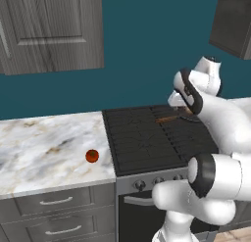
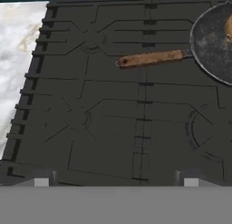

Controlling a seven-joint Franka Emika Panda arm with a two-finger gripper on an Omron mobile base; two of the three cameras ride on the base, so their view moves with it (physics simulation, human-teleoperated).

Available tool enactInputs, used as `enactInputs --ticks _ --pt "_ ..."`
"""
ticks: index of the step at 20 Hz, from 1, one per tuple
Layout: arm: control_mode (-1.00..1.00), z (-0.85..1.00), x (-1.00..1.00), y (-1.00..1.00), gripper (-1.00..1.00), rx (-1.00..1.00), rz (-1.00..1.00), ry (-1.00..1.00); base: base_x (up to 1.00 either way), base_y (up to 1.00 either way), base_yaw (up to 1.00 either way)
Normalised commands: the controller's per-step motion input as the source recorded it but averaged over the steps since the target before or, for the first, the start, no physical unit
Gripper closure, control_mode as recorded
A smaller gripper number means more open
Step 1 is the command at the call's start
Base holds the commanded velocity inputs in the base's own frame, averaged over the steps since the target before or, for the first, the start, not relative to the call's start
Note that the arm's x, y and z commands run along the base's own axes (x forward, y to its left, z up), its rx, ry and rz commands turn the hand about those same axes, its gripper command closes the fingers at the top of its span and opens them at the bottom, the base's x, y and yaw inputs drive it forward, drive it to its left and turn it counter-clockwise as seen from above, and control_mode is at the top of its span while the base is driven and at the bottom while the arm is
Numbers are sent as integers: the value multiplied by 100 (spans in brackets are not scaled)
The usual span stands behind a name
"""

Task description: Place the pan on the rear right burner on the stove. Then place the tomato and the onion in the pan and turn on the rear right burner.

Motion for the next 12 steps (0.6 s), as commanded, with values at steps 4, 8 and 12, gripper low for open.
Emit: enactInputs --ticks 4,8,12 --pt "-100 18 -45 64 -100 -7 3 -7 0 0 0" --pt "-100 15 -33 62 -100 -4 3 -1 0 0 0" --pt "-100 5 -22 65 -100 -1 5 0 0 0 0"
